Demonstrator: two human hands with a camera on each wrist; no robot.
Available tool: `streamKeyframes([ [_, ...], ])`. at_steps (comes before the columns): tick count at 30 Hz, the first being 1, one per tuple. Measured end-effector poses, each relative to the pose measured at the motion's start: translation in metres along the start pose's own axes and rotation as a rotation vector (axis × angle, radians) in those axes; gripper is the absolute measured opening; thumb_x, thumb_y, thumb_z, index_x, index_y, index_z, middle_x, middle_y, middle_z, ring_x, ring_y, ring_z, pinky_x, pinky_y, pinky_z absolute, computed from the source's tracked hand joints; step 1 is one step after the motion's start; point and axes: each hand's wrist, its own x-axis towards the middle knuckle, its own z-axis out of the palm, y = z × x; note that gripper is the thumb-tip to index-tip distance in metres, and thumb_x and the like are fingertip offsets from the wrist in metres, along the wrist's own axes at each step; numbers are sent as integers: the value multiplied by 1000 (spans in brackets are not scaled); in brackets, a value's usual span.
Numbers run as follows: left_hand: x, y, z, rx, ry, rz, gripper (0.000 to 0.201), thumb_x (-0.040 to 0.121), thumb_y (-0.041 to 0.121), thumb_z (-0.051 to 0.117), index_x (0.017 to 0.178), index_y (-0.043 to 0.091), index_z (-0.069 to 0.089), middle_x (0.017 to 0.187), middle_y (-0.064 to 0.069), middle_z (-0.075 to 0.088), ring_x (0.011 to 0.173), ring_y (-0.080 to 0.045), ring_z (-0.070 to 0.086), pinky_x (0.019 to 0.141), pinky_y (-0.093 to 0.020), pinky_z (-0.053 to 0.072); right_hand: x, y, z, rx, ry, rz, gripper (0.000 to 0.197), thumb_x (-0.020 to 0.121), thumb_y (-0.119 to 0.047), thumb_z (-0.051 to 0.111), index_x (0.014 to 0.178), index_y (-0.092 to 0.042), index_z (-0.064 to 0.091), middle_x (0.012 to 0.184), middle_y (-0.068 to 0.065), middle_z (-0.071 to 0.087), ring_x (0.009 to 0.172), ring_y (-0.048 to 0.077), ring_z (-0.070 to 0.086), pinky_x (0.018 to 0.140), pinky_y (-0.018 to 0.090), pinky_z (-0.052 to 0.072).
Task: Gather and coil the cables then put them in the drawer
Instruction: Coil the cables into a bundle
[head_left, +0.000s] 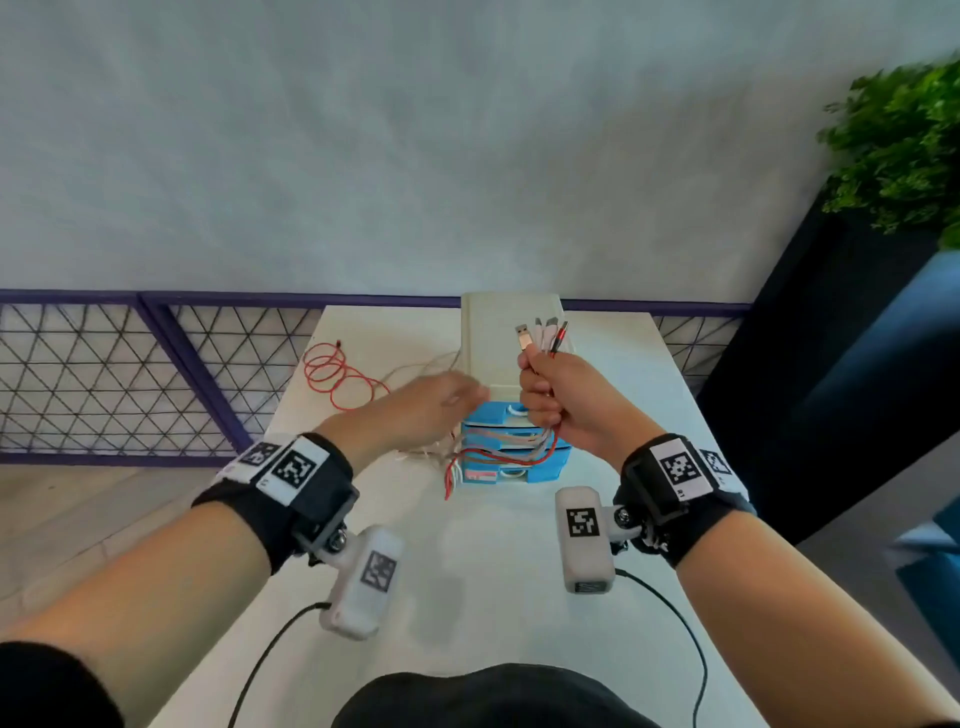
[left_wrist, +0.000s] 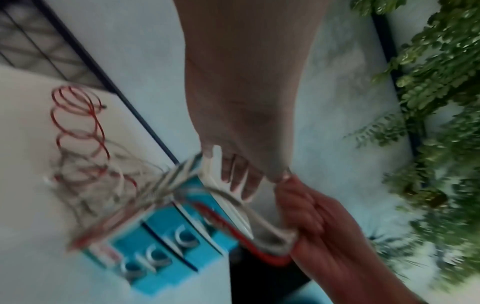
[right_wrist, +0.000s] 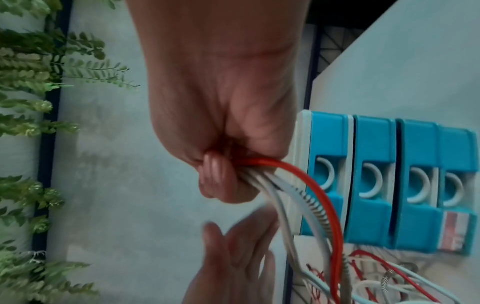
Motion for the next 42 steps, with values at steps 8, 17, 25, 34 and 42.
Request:
streamKeyframes([
  [8,-17,35,46,-341,-48,225,22,97,32,43,78,26,50,63,10,48,50,0,46,55,-17,42,-2,-3,16,143,39,-218,28,103,-27,35,81,-13,46,48,-3,39,38,12,41,42,23,44],
  [17,-28,-31,36,-1067,-33,-65,32,98,30,37,93,7,58,54,5,44,62,-15,51,67,-23,45,2,-10,-16,296,162,-164,30,102,-30,35,75,-20,43,44,-10,28,32,3,21,27,15,14],
  [25,-11,-22,13,-630,127,13,36,98,31,40,91,-2,53,69,-10,43,53,-11,38,56,-24,36,-12,5,13,-124,-60,10,29,99,-31,44,77,-13,53,63,1,45,53,11,45,48,20,37],
  [34,-1,-6,6,-450,266,108,26,97,17,46,71,21,51,59,5,45,43,1,40,46,-12,30,-15,9,18,-248,-73,61,41,95,-48,46,116,-16,58,117,23,66,101,30,66,94,47,49],
  [42,7,0,9,-431,239,166,22,96,17,49,79,7,57,62,2,49,52,1,42,52,-10,34,-21,15,19,-167,-277,117,42,102,-37,32,119,-2,48,92,16,73,67,17,70,70,29,59],
])
